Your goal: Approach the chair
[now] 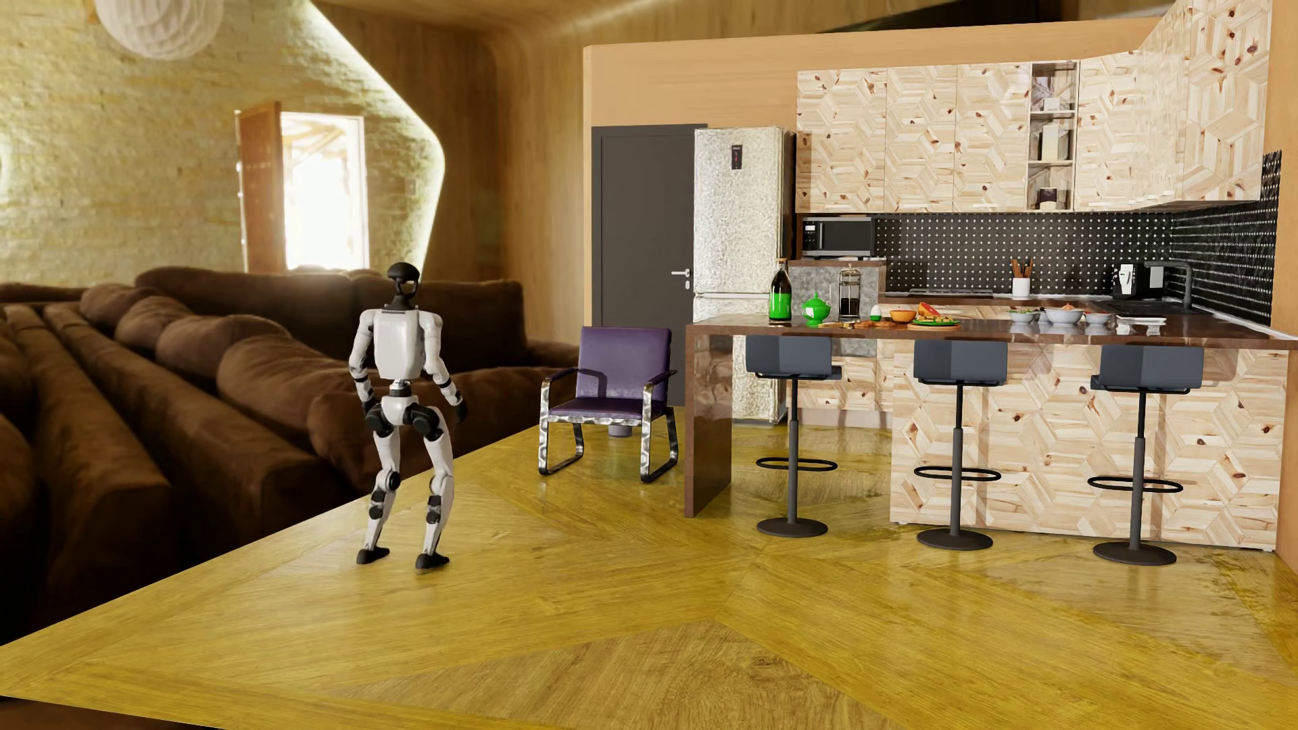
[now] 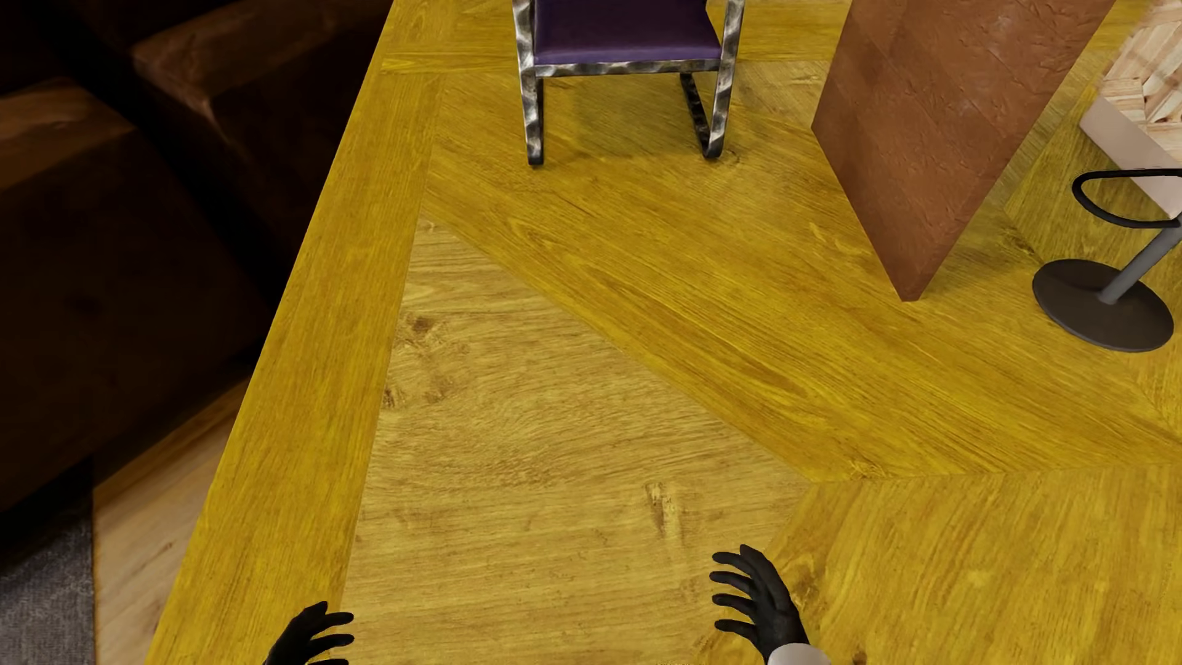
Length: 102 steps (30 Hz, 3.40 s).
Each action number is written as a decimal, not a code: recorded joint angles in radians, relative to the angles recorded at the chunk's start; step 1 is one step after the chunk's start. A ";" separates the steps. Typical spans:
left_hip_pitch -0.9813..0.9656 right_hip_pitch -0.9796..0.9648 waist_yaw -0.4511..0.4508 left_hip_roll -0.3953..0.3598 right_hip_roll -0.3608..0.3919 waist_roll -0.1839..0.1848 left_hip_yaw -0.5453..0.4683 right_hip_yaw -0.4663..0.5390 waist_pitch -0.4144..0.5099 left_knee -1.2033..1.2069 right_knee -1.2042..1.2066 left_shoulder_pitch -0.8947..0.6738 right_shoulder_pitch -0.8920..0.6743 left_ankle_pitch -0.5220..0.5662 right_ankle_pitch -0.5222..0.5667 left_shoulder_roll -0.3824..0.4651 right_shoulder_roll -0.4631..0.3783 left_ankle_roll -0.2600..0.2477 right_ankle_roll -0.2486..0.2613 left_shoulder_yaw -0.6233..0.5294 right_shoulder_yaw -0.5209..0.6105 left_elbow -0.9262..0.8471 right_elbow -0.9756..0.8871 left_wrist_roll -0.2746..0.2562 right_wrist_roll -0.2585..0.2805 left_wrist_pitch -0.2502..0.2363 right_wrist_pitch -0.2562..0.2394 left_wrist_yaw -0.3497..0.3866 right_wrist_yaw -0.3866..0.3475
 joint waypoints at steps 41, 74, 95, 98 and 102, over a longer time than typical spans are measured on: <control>-0.276 0.055 0.044 -0.032 0.014 0.107 0.011 -0.033 -0.009 0.126 -0.104 -0.028 0.117 0.093 -0.053 -0.055 -0.003 -0.045 0.041 -0.011 -0.017 -0.026 -0.025 0.063 -0.054 -0.012 0.017 -0.085 -0.047; -0.160 -0.172 -0.020 -0.039 0.020 -0.039 -0.025 0.007 0.049 0.034 0.136 -0.034 0.063 0.117 0.083 -0.011 -0.022 0.013 -0.145 -0.029 -0.001 0.000 -0.026 0.034 -0.125 -0.053 -0.003 0.041 0.051; -0.056 -0.002 -0.018 -0.041 0.009 0.003 -0.031 0.009 -0.023 -0.090 -0.172 -0.034 0.079 0.150 0.067 -0.078 -0.013 0.015 0.072 -0.058 -0.022 -0.034 0.025 0.022 -0.103 0.005 0.037 -0.029 -0.040; -0.065 -0.012 -0.026 -0.048 0.002 -0.017 -0.028 0.011 -0.017 -0.094 -0.173 -0.055 0.100 0.156 0.071 -0.055 -0.025 0.020 0.076 -0.062 -0.010 -0.043 0.040 0.023 -0.093 -0.022 0.068 -0.042 -0.029; -0.062 -0.007 -0.044 -0.035 0.014 -0.028 -0.020 0.021 0.006 -0.089 -0.185 -0.070 0.069 0.152 0.081 -0.058 -0.024 0.021 0.078 -0.051 -0.039 -0.013 0.033 -0.002 -0.113 -0.011 0.111 -0.012 -0.029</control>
